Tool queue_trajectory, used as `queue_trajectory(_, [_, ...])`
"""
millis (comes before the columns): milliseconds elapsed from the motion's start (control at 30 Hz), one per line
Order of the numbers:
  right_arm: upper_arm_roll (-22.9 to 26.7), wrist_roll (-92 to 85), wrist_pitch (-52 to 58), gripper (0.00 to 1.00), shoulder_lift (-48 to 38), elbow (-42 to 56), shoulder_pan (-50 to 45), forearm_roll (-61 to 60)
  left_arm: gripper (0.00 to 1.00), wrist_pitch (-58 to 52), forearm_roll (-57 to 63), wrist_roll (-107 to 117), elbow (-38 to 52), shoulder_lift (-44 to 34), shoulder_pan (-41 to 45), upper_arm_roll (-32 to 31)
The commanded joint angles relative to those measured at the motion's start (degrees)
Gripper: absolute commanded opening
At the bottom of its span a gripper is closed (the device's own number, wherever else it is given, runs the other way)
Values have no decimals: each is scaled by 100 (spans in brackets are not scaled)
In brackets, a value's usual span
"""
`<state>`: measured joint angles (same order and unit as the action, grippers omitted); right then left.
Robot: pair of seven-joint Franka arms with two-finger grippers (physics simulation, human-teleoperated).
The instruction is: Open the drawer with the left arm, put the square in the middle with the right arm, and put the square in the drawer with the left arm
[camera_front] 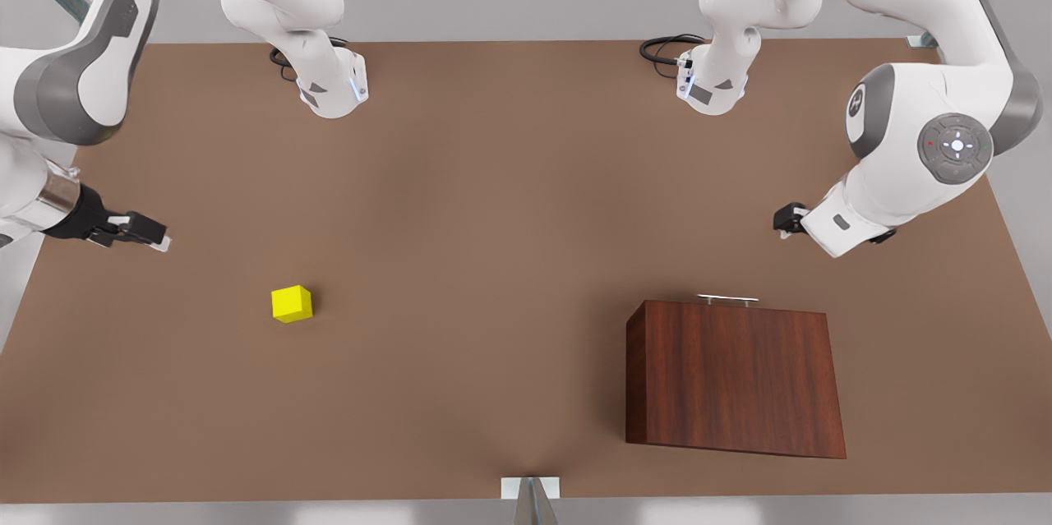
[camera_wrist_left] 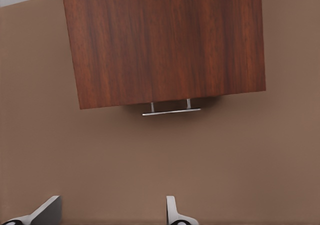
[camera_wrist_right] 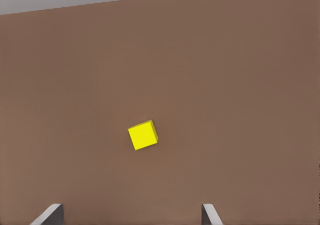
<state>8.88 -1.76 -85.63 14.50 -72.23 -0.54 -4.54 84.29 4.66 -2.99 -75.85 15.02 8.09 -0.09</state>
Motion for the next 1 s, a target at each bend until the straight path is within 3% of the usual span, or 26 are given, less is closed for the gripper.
queue_trajectory(0, [-9, 9, -6, 100, 1, -10, -33, -3, 100, 0, 26, 0, 0, 1, 0, 0])
queue_trajectory(133, [-79, 9, -15, 100, 88, -168, -157, -82, 100, 719, -35, 1736, -1080, -561, 0, 0])
queue_trajectory(200, [-440, 0, -461, 100, 27, -774, -165, -3, 100, 1974, -377, 3241, -2317, -1166, 9, 0])
queue_trajectory(400, [-537, -18, -2581, 100, 475, -2392, -473, -65, 100, 4991, -642, 6669, -4270, -1475, 26, -79])
queue_trajectory(533, [-528, -351, -3037, 100, 844, -2629, -482, 6, 100, 5783, -651, 7550, -4772, -1361, 26, -79])
queue_trajectory(600, [-528, -387, -3881, 100, 932, -3209, -429, 6, 100, 5801, -677, 7576, -4772, -1238, 35, -79])
queue_trajectory(767, [-510, -650, -4611, 100, 1319, -3561, -350, 14, 100, 6415, -1652, 7611, -5044, -1097, 35, -79])
queue_trajectory(967, [-501, -932, -5331, 100, 1556, -3903, -262, 14, 100, 7251, -1767, 7603, -5502, -966, 62, -79])
